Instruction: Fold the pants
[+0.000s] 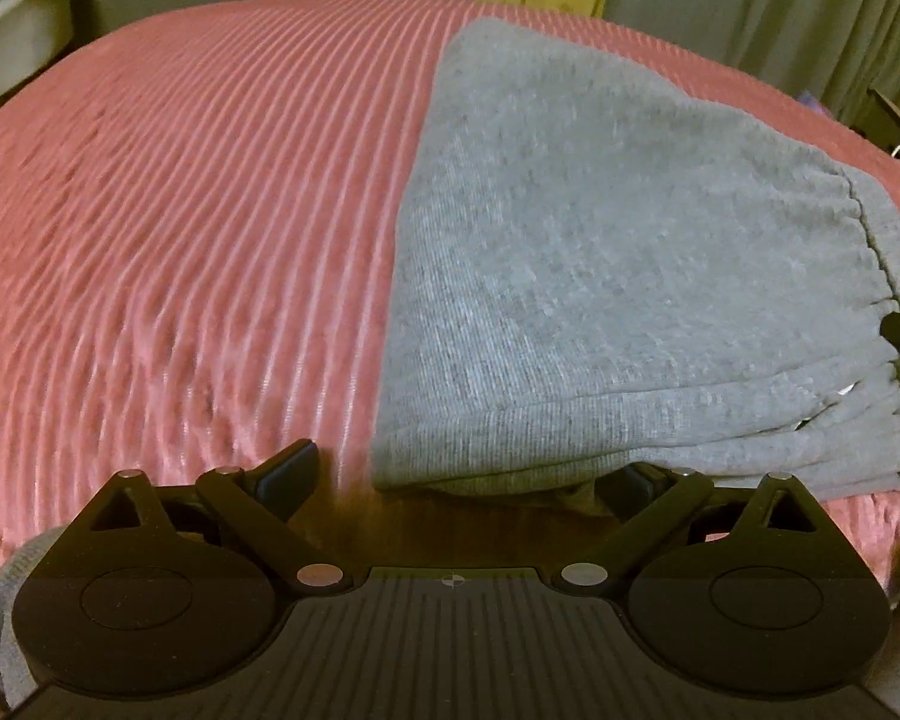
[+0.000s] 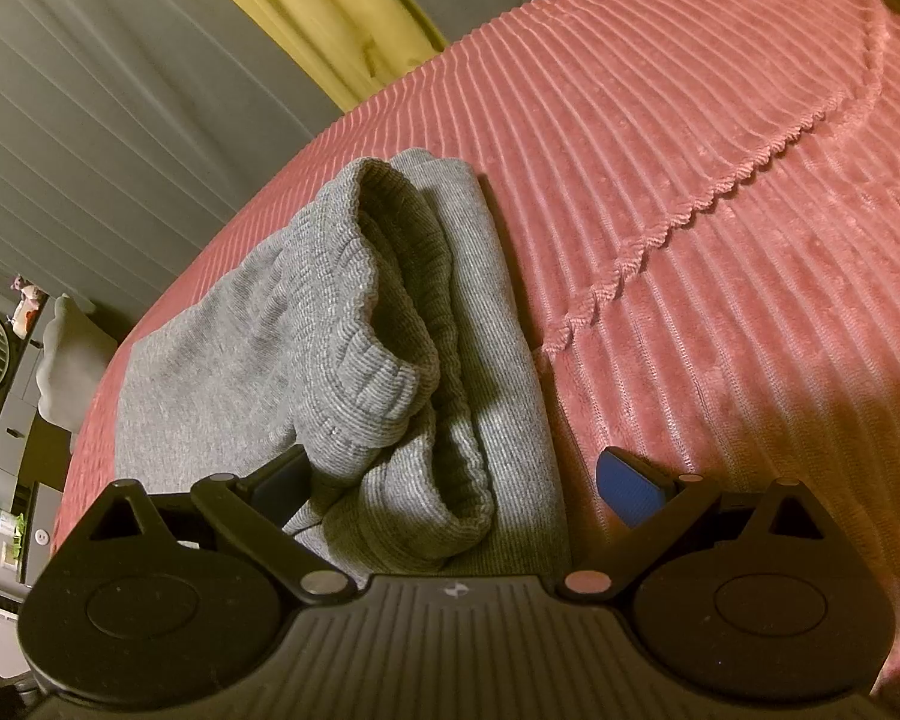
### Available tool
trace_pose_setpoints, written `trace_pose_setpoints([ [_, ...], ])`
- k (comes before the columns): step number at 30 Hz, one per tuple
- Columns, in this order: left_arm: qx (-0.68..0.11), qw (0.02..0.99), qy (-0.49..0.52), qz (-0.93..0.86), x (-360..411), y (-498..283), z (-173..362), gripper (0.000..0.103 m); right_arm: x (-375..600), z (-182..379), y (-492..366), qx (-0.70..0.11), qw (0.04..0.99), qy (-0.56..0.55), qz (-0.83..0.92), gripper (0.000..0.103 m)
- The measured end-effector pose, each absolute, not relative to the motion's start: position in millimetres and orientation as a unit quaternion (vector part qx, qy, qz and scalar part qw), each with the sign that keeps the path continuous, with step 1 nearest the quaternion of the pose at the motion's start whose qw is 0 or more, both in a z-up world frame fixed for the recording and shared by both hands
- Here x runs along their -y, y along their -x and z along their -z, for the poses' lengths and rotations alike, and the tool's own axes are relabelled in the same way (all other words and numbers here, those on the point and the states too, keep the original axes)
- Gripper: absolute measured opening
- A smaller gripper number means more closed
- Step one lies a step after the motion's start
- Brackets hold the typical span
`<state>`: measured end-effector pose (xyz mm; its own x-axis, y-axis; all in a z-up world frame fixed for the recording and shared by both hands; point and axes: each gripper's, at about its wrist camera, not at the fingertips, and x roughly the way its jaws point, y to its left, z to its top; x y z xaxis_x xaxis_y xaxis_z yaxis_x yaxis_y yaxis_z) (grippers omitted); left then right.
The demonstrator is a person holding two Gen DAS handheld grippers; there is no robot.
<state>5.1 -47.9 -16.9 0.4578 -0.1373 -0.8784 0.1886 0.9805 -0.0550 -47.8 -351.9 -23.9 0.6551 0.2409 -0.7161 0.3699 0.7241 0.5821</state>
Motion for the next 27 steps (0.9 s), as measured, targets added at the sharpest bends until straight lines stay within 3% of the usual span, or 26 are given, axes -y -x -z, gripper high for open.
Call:
trace_pose_setpoints([
  [27, -0.532, 0.842, 0.001, 0.084, 27.1, -13.3, 22.6, 0.102, 351.1, 23.8, 47.9, -0.411, 0.833, -0.369, 0.041, 0.099],
])
